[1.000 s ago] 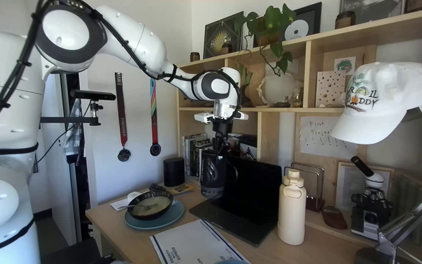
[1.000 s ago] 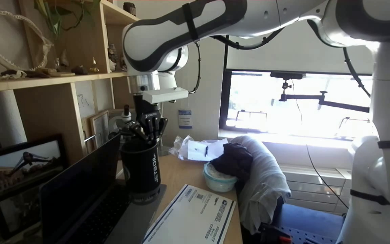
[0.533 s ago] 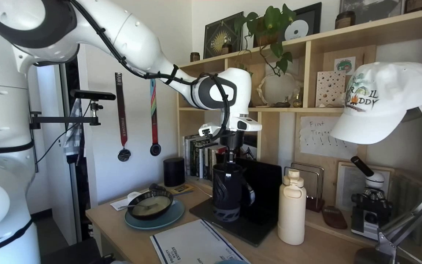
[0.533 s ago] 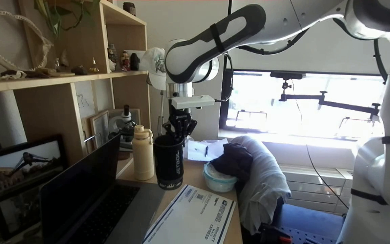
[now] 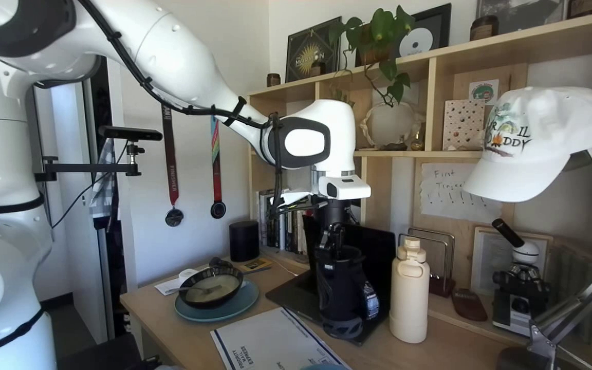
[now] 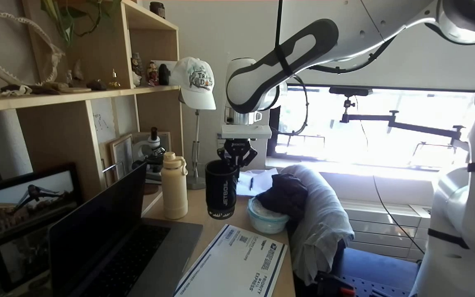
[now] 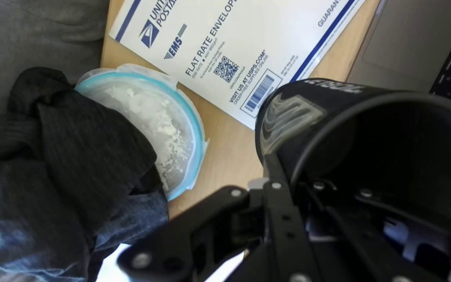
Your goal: Move the thermos to the right side of the desk
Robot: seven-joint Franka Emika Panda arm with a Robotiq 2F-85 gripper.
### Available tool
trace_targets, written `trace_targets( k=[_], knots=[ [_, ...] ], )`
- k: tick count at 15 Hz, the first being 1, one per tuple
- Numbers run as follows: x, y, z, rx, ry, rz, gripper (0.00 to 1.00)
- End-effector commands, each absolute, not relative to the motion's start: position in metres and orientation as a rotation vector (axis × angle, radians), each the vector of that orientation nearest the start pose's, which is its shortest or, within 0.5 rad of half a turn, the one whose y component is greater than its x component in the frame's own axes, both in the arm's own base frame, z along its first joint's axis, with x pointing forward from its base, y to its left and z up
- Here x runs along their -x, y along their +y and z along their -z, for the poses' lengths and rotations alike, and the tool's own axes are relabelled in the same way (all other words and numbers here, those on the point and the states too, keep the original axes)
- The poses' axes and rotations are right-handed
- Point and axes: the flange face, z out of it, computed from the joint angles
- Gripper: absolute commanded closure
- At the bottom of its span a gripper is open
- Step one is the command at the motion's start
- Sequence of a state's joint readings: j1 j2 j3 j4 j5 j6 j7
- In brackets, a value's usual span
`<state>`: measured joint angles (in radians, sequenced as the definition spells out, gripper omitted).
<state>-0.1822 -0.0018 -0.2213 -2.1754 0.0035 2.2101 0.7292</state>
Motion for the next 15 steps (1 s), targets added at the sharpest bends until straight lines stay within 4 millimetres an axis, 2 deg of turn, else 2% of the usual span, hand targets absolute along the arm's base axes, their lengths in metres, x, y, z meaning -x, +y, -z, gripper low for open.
trace_targets(
  k=[1, 9, 15],
  knots=[
    [-0.479, -0.224, -0.400, 2.517, 1.839, 0.159, 0.96],
    [-0.496, -0.265, -0.406, 2.363, 1.950, 0.272, 0.96],
    [-0.523, -0.281, -0.383, 2.246, 2.008, 0.192, 0.96]
  ],
)
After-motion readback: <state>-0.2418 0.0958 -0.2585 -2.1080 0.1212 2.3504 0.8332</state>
